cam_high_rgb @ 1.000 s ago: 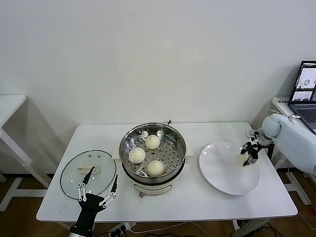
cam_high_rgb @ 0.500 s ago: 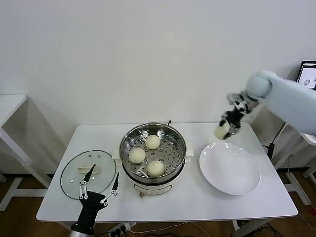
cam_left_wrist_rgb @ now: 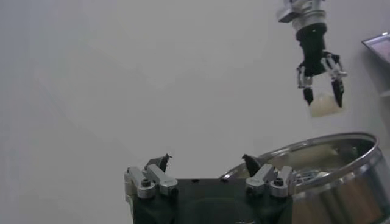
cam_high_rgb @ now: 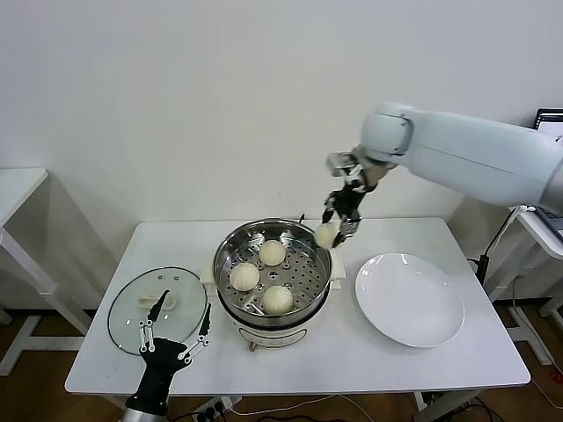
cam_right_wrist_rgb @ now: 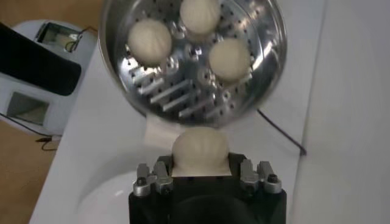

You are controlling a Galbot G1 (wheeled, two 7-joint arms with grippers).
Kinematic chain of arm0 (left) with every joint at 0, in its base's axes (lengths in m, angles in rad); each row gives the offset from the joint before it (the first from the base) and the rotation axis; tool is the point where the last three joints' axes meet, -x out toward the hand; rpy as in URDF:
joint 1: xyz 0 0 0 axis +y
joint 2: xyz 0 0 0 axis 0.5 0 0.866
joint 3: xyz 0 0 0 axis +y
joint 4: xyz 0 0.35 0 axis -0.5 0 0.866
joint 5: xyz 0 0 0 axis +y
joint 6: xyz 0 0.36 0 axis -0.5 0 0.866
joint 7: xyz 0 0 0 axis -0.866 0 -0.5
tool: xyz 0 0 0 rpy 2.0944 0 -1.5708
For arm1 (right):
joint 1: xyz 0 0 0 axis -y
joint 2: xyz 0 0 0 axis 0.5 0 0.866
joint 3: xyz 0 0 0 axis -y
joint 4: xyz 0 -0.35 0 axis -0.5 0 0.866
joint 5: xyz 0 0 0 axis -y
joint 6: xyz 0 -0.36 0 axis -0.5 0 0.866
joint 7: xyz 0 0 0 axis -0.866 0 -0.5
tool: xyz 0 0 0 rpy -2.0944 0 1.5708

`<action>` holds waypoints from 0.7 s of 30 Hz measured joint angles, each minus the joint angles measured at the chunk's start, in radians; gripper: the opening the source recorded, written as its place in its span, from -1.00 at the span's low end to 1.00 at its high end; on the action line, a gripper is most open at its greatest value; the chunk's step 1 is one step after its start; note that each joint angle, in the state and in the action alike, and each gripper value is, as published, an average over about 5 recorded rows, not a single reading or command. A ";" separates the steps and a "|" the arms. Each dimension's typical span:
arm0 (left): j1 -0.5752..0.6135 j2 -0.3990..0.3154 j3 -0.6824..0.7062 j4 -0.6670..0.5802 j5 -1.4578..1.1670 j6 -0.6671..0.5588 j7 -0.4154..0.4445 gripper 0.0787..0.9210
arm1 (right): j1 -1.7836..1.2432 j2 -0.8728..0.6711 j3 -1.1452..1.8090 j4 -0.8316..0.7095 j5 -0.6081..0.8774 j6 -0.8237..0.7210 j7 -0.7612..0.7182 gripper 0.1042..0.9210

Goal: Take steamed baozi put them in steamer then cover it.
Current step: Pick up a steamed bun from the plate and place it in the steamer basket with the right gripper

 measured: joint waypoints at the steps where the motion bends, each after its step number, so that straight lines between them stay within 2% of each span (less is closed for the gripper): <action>1: 0.000 0.000 -0.001 0.000 0.000 -0.001 0.000 0.77 | -0.001 0.015 -0.007 0.001 0.004 -0.005 0.007 0.28; 10: -0.001 -0.001 -0.009 0.000 -0.005 -0.004 -0.002 0.77 | -0.035 0.118 -0.048 -0.002 0.010 -0.029 0.043 0.28; 21: -0.002 -0.004 -0.012 0.001 -0.008 -0.007 -0.003 0.77 | -0.082 0.154 -0.069 -0.018 -0.022 -0.037 0.065 0.29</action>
